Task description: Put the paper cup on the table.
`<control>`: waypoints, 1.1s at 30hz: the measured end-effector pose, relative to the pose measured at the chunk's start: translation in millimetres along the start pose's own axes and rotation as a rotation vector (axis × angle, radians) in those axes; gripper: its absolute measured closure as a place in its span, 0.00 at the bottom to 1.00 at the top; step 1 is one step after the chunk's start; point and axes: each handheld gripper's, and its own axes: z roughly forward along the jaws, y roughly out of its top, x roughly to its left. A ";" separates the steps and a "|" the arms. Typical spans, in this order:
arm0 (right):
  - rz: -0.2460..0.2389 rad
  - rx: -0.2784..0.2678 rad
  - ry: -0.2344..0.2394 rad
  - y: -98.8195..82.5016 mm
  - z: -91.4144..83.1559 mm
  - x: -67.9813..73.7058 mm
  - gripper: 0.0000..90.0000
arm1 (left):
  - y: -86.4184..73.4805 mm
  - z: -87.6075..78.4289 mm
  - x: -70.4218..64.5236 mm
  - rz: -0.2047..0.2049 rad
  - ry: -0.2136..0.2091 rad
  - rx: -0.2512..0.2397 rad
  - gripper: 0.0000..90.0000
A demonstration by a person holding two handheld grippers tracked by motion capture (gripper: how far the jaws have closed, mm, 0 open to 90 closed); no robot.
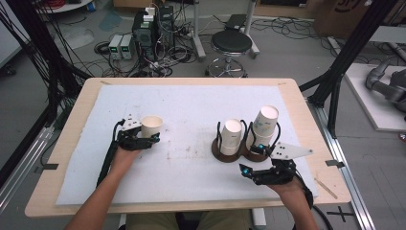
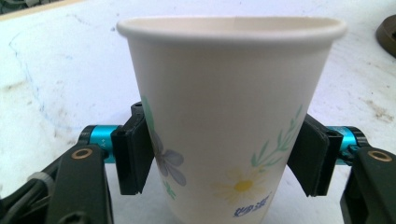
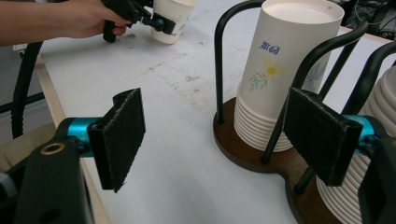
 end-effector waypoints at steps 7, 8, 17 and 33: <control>0.000 0.001 0.004 -0.1 -0.4 0.3 0.24 | -9.3 -8.2 -0.6 -0.001 0.002 0.033 0.35; 0.000 0.001 0.004 -0.1 -0.4 0.3 0.24 | -9.3 -8.2 -0.6 -0.001 0.002 0.033 0.35; 0.007 0.007 0.000 -1.9 -0.3 -2.0 0.24 | -12.4 -14.9 0.9 -0.041 -0.007 -0.004 0.21; 0.010 0.003 -0.023 -4.4 -6.6 -3.4 0.24 | -24.6 -86.9 -4.4 -0.054 -0.070 -0.184 0.19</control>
